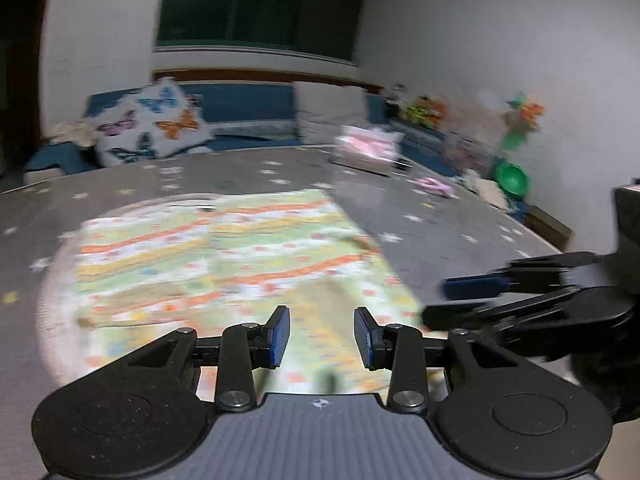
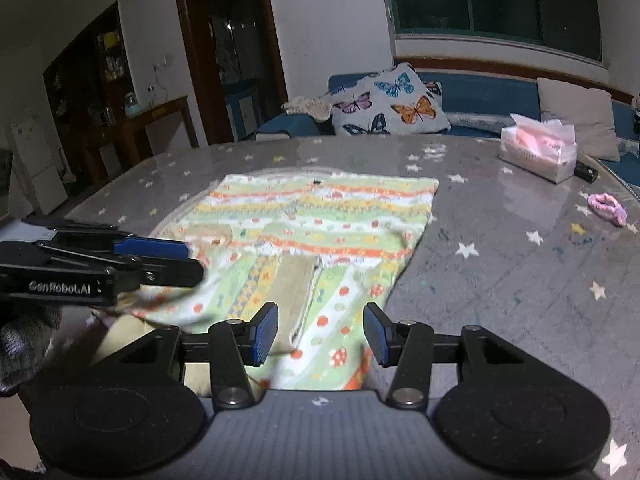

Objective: Fold clothes

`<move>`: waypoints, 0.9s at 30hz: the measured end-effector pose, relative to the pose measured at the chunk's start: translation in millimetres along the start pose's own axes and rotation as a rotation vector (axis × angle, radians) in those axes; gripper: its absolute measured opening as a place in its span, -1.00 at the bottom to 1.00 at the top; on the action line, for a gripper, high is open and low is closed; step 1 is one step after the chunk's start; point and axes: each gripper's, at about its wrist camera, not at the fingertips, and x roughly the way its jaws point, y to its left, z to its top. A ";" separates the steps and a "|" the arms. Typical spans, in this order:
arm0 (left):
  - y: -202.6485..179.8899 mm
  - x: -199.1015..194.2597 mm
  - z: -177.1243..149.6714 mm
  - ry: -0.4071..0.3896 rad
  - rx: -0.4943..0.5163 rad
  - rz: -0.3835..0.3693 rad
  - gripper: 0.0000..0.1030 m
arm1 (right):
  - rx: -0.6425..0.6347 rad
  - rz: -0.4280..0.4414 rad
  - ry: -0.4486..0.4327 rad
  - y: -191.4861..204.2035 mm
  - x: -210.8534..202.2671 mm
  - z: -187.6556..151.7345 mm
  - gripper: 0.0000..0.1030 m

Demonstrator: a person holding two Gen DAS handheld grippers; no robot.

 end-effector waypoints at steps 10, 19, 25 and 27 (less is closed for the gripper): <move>84.6 8.2 -10.9 0.050 -0.131 0.191 -0.57 | -0.037 0.035 0.021 17.5 36.4 15.8 -0.23; 103.6 2.7 -19.6 0.054 -0.158 0.215 -0.71 | -0.032 0.032 0.070 24.6 68.6 18.8 -0.28; 112.0 10.5 -13.6 0.048 -0.171 0.259 -0.70 | -0.014 0.015 0.090 21.3 70.5 13.4 -0.32; 115.9 15.0 -13.7 0.054 -0.183 0.262 -0.68 | -0.013 0.011 0.094 21.0 71.6 12.3 -0.33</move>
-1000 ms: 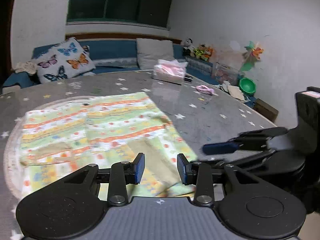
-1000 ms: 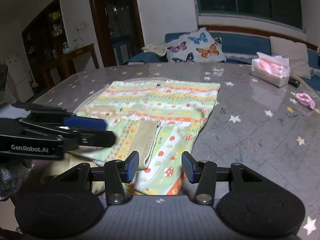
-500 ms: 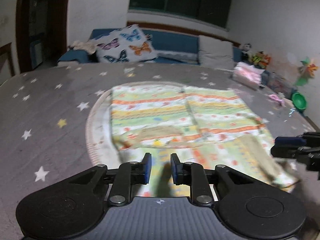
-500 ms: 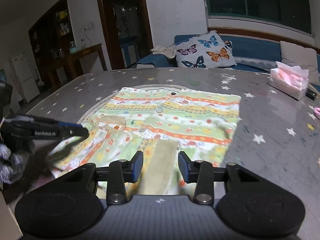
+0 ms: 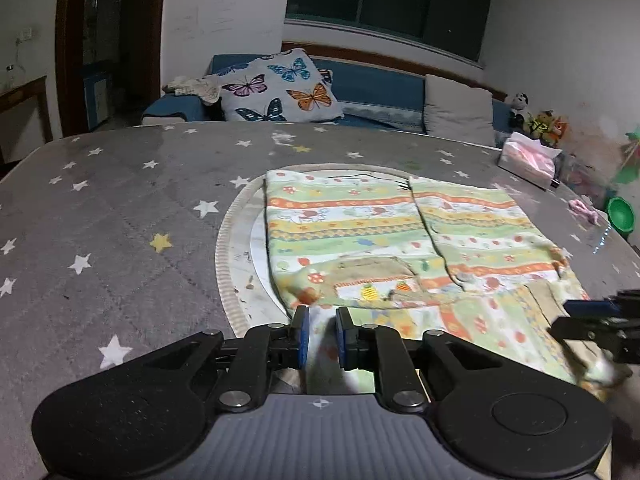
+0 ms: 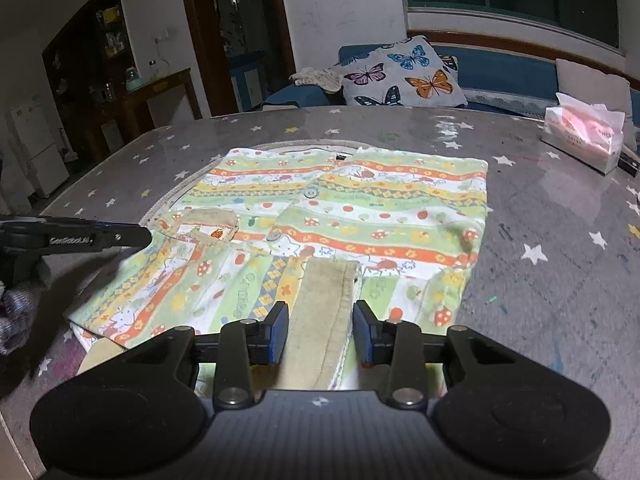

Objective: Fold clothes

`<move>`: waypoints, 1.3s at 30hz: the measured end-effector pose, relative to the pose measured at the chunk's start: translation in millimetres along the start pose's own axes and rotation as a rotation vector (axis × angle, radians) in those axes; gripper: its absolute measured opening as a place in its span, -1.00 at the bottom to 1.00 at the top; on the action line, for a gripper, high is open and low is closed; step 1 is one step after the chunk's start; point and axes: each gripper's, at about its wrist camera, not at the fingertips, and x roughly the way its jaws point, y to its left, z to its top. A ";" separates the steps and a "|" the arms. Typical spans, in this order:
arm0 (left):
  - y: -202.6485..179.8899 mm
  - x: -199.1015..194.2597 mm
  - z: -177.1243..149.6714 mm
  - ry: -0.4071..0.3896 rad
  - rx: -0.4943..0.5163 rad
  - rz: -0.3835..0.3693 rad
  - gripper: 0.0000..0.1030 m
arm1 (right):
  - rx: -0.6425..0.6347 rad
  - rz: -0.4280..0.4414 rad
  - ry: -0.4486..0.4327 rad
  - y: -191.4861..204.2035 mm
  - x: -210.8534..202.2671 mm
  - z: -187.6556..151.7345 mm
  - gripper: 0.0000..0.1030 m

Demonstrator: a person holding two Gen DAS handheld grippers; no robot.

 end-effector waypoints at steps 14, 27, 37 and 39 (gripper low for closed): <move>-5.9 -20.0 -7.5 -0.015 0.099 0.024 -0.67 | -0.093 -0.027 0.016 15.2 -20.0 -10.4 -0.37; -69.0 -80.6 -69.4 -0.065 0.650 -0.069 -0.12 | -0.261 -0.006 0.022 41.1 -24.6 -16.4 -0.35; -95.8 -77.9 -94.4 -0.090 0.831 -0.148 0.01 | -0.201 -0.051 0.002 22.6 -45.7 -14.9 -0.32; -99.9 -77.8 -96.2 -0.107 0.854 -0.156 0.02 | -0.214 -0.033 -0.011 25.9 -48.0 -12.3 -0.32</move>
